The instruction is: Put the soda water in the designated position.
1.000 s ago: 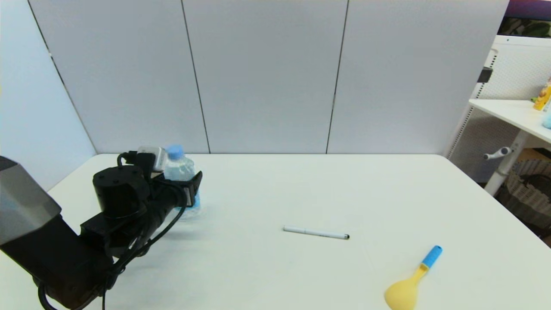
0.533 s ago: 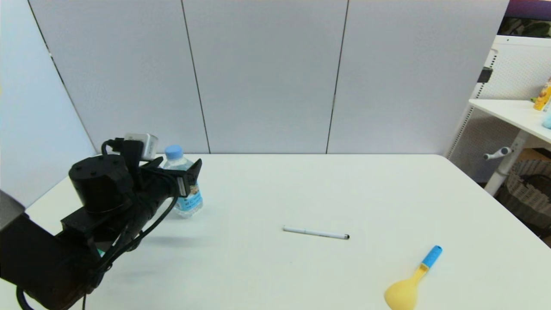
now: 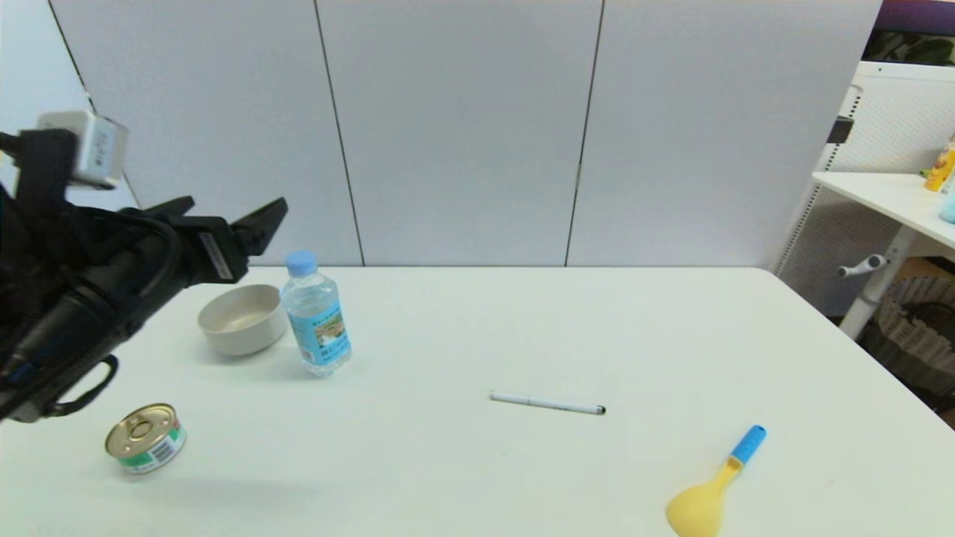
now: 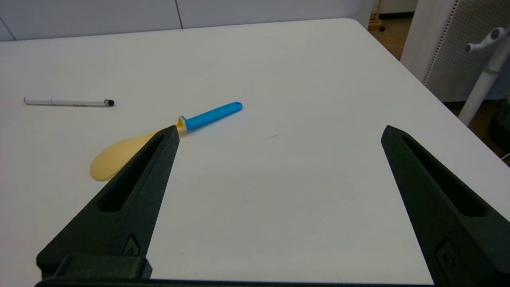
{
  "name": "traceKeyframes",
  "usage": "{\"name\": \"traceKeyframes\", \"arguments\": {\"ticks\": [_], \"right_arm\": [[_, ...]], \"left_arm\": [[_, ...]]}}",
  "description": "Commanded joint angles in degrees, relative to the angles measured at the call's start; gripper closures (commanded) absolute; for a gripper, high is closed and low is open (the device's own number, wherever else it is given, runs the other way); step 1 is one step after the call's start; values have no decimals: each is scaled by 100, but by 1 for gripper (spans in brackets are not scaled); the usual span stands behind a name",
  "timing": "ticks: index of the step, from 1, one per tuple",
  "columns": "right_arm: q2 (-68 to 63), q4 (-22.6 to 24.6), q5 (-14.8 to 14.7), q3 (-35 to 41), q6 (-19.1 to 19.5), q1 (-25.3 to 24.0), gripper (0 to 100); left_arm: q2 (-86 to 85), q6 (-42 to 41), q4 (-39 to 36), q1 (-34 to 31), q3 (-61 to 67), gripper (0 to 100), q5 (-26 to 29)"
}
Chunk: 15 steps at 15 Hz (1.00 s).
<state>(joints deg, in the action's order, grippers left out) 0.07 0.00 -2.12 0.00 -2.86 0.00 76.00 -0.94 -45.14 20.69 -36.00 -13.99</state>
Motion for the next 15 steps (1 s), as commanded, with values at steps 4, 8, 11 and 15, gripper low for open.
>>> {"name": "traceKeyframes", "arguments": {"ticks": [4,8,11,15], "right_arm": [[-7,0,1,0,-4,0,0],[-7,0,1,0,-4,0,0],[-7,0,1,0,5,0,0],[-7,0,1,0,-4,0,0]], "left_arm": [[-3205,-521,3714,-1146,-171,0,46],[-4594,-574,3714,-1225,1719,0,72],[-5455,-574,3741,-1998,2835,0,1347],[-6176,-653,3785,-2350,3530,0,2278]]}}
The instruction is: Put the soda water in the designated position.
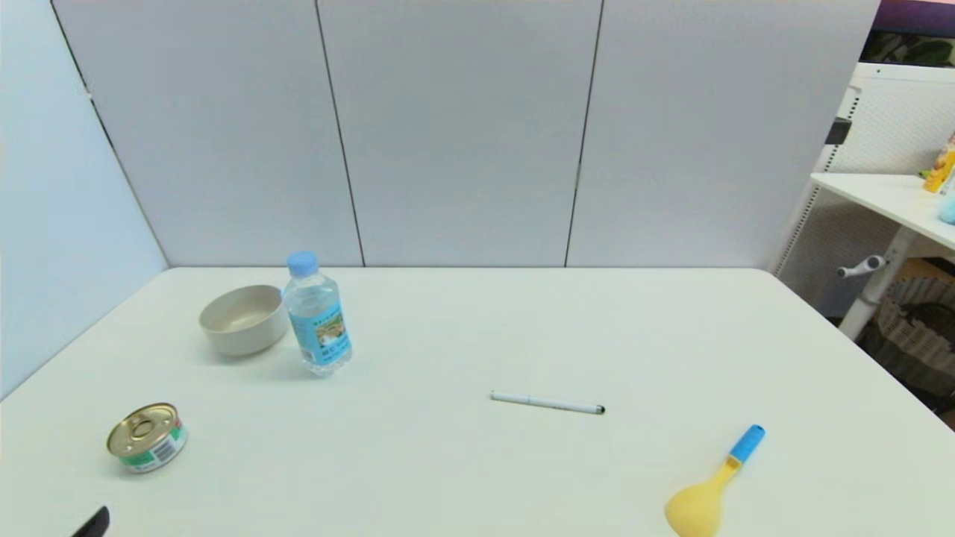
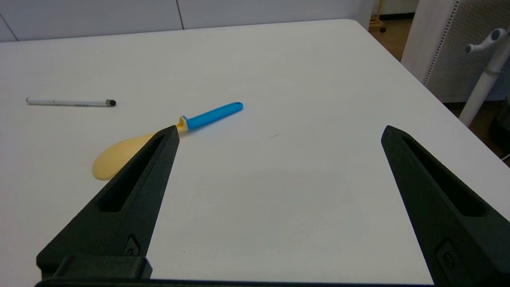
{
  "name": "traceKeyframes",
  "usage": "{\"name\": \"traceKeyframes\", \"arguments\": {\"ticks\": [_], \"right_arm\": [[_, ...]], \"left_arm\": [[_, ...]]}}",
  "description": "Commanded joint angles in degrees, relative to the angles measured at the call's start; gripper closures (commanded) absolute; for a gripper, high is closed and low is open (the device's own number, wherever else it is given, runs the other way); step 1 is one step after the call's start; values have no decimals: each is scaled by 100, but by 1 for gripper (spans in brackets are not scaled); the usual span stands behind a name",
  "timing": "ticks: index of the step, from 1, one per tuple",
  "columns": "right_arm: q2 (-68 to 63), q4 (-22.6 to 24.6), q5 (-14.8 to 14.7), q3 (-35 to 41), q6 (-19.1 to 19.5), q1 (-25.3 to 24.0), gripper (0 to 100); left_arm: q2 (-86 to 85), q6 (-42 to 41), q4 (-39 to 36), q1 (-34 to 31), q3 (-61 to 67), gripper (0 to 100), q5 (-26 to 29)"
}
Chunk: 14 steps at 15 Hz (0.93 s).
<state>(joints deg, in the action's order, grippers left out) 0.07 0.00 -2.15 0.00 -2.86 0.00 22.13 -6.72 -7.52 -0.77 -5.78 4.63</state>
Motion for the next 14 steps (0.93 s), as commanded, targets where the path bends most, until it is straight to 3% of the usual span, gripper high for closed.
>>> {"name": "traceKeyframes", "arguments": {"ticks": [1,6,14], "right_arm": [[-7,0,4,0,-4,0,0],[-7,0,4,0,-4,0,0],[-7,0,4,0,-4,0,0]], "left_arm": [[-859,-154,14,-187,569,0,345],[-1800,-251,726,103,578,0,-50],[-2213,39,752,103,578,0,-138]]}}
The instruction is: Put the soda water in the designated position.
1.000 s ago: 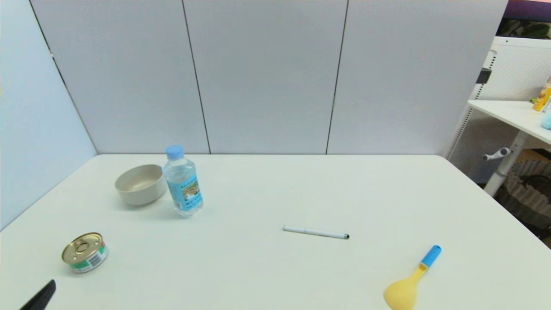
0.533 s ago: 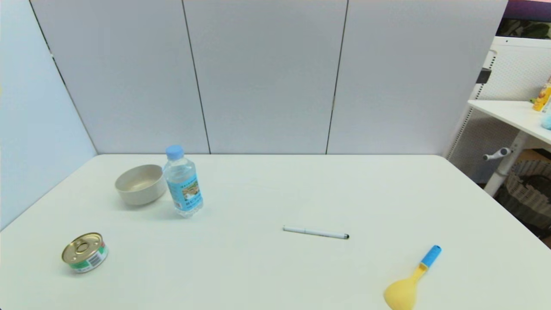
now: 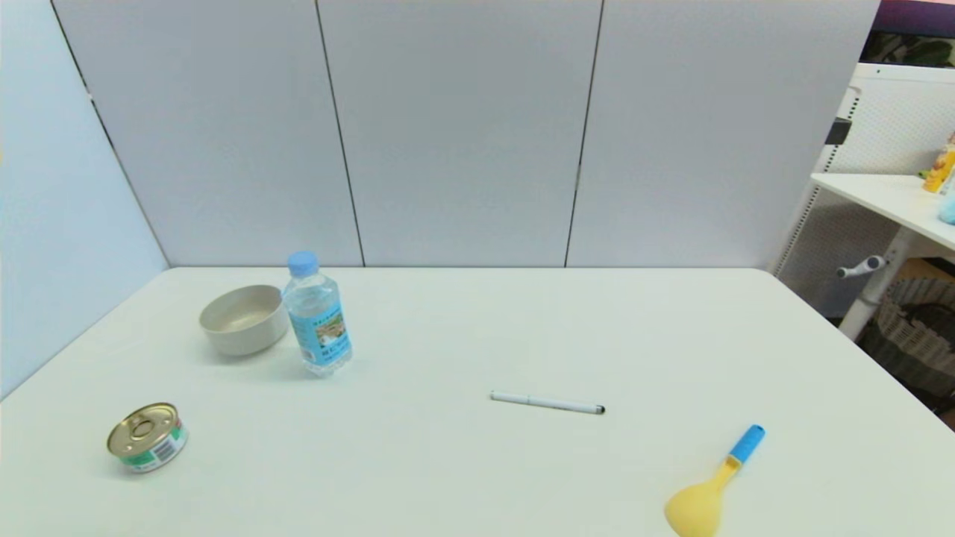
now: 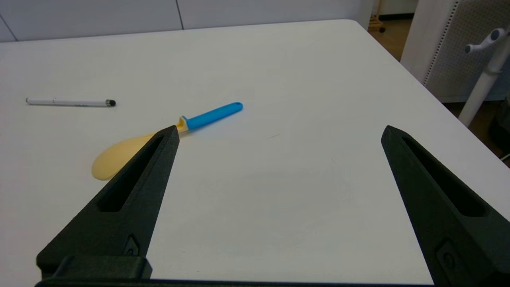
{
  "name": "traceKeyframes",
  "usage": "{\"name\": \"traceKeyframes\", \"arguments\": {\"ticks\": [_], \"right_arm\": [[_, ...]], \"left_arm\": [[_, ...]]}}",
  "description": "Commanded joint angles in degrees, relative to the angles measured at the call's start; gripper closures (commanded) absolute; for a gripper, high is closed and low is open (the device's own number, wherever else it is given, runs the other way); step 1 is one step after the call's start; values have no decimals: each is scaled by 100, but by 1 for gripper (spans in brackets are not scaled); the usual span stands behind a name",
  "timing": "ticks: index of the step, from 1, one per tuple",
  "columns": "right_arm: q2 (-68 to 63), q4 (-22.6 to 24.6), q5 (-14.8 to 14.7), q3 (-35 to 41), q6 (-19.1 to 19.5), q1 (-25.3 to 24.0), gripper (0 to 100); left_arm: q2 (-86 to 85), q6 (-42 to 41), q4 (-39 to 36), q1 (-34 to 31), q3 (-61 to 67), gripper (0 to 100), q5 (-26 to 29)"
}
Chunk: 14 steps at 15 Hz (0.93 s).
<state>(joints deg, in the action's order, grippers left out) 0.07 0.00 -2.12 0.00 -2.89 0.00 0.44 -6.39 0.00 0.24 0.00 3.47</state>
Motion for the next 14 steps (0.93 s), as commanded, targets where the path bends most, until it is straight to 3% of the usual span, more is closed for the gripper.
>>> {"name": "traceKeyframes", "arguments": {"ticks": [1,14], "right_arm": [[-7,0,-8,0,-1,0,0],[-7,0,-8,0,-1,0,0]], "left_arm": [[-44,6,0,-7,0,0,-31],[-44,6,0,2,0,0,-31]]}}
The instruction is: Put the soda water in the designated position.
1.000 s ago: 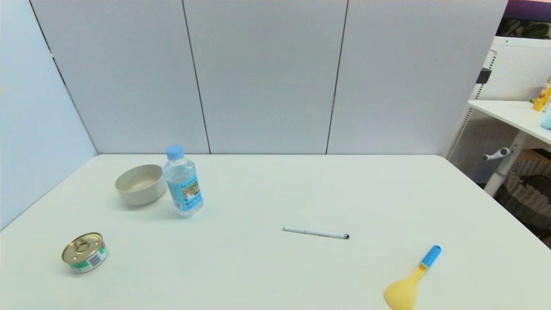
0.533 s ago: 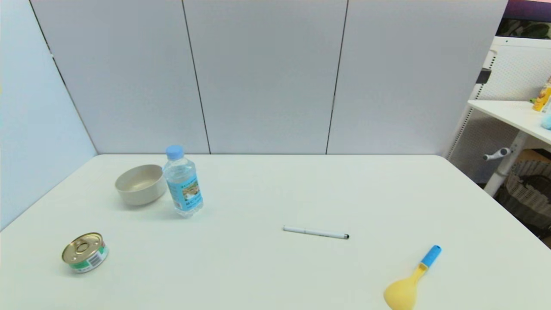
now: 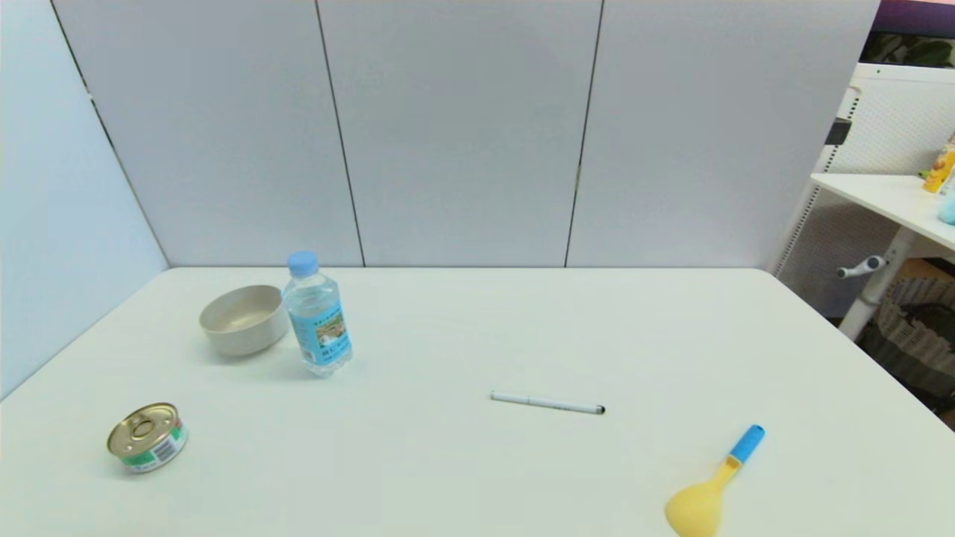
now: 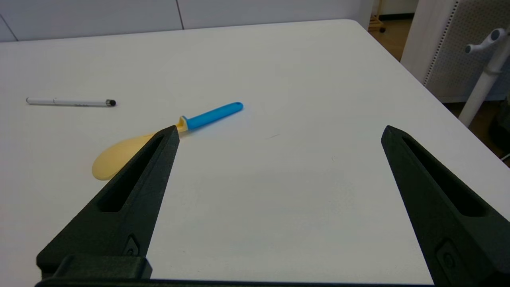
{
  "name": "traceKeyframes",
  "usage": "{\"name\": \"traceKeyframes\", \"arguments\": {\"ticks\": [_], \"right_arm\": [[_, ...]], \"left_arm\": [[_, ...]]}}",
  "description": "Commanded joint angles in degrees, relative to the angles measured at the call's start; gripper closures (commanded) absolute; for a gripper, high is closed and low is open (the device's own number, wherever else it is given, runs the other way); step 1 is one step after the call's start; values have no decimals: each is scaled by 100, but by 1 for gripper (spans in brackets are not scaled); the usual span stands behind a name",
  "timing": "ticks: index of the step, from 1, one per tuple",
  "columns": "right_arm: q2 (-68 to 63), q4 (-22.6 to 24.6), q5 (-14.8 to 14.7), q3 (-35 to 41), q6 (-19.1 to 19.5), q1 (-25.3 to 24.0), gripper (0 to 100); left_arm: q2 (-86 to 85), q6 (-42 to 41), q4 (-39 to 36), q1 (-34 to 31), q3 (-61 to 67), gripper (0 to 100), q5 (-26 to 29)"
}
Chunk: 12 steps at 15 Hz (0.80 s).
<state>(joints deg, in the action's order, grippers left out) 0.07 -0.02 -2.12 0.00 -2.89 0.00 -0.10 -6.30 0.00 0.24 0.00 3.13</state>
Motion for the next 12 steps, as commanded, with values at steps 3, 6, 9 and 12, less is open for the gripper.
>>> {"name": "traceKeyframes", "arguments": {"ticks": [3,6,9,12], "right_arm": [[-7,2,10,0,25,0,0],[-7,11,10,0,52,0,0],[-7,11,19,0,43,0,0],[-7,2,-8,0,-1,0,0]], "left_arm": [[10,-3,0,2,0,0,3],[10,-3,0,2,0,0,3],[10,-3,0,2,0,0,3],[10,-3,0,2,0,0,3]]}}
